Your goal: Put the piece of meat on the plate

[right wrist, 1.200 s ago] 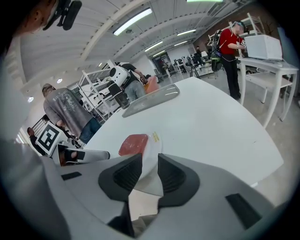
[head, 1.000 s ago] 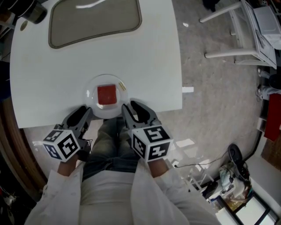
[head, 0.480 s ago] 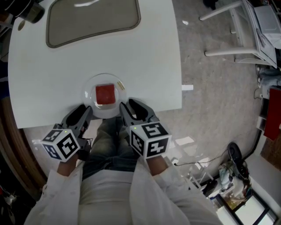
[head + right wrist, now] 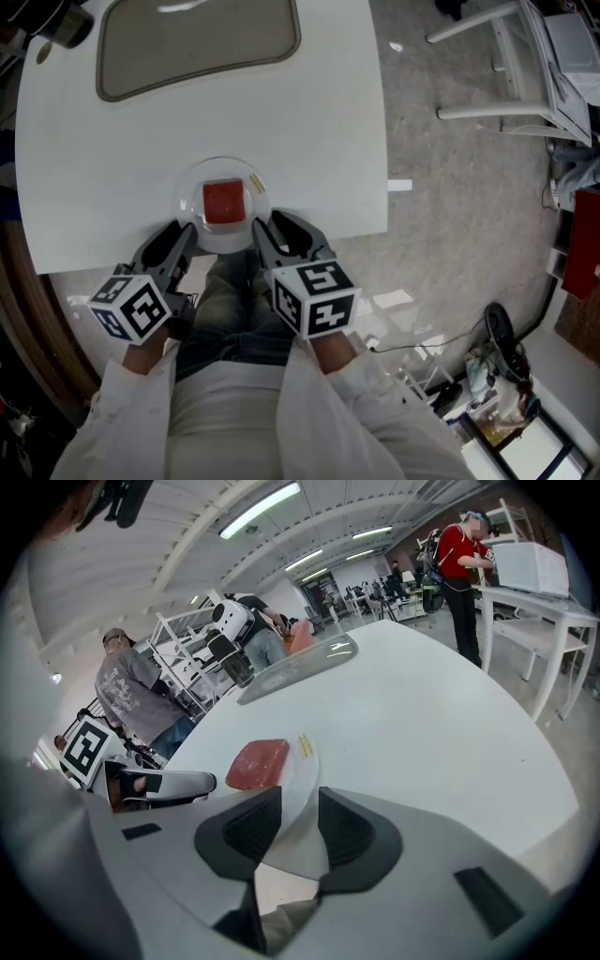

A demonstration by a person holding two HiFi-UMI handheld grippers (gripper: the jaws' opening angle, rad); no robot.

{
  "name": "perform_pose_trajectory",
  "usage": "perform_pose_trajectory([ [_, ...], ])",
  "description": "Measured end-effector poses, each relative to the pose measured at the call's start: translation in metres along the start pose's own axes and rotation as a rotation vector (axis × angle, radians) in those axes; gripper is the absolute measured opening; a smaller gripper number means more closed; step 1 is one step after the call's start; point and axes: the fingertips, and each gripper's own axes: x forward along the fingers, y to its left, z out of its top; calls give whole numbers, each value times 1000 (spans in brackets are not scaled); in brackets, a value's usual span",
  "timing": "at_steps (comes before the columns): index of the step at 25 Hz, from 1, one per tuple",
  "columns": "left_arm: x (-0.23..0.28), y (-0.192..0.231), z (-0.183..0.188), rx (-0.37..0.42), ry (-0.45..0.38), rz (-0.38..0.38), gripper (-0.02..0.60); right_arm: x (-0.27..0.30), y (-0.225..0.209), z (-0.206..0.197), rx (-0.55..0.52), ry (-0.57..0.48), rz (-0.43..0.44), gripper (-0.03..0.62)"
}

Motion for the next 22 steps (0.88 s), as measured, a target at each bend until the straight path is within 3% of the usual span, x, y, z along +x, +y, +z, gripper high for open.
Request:
perform_pose_trajectory([
  [12, 3, 1, 3, -20, -18, 41, 114, 2, -2, 1, -22, 20, -52, 107],
  [22, 3, 2, 3, 3, 1, 55, 112, 3, -1, 3, 3, 10, -41, 97],
])
